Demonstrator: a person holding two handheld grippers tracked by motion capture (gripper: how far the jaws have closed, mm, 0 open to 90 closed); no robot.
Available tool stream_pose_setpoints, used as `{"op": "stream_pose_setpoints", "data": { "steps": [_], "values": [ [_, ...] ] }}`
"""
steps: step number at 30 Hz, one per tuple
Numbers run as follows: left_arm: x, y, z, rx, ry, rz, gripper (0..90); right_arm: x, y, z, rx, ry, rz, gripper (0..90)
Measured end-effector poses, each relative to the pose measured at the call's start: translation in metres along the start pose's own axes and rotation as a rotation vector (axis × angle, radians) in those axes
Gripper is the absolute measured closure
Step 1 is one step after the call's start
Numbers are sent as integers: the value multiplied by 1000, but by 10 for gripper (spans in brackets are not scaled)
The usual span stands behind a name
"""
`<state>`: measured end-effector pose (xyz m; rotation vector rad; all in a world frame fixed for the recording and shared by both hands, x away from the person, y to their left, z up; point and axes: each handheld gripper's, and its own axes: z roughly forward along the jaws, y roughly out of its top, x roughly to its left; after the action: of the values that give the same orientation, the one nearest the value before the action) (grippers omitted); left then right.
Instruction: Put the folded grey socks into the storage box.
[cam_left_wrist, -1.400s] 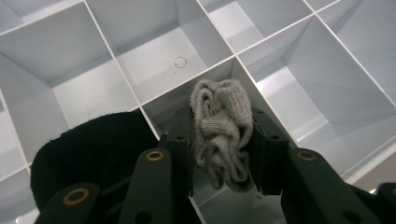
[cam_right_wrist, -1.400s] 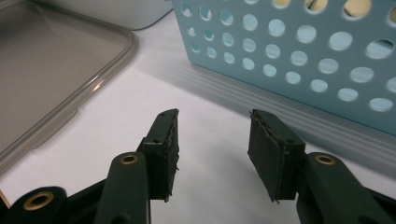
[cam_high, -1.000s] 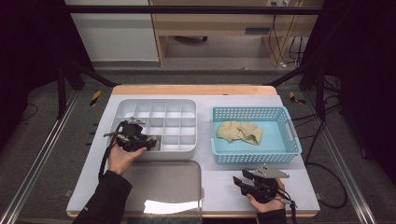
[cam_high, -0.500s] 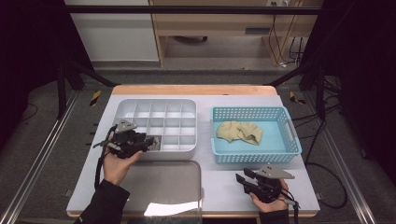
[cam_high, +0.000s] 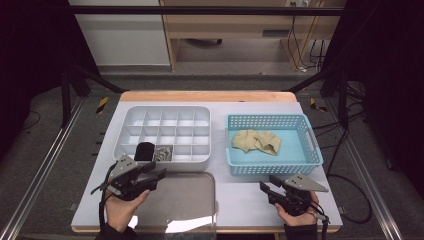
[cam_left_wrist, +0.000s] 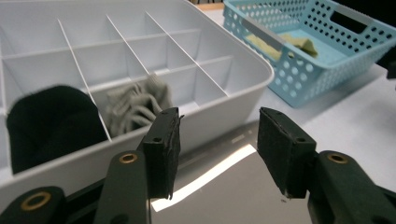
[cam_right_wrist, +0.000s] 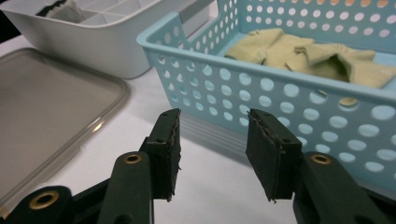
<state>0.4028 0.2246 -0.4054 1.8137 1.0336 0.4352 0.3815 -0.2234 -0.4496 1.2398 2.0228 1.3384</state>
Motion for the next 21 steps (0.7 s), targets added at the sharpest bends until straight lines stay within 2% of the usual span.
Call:
{"op": "stream_pose_setpoints", "data": {
  "steps": [2, 8, 12, 15, 21],
  "values": [
    [-2, -7, -1, 4, 7, 8, 480, 0, 2, -2, -8, 5, -5, 539],
    [-2, -28, -1, 28, 3, -10, 471, -2, 10, -7, -49, 24, 13, 507],
    [-2, -38, 1, 59, 0, -15, 470, -4, 16, -7, -66, 12, 18, 515],
    [-1, -43, 0, 61, 2, -12, 465, -5, 22, -8, -74, 8, 22, 506],
    [2, -54, -1, 75, 2, -32, 460, -9, 33, -8, -94, -10, 22, 504]
  ]
}}
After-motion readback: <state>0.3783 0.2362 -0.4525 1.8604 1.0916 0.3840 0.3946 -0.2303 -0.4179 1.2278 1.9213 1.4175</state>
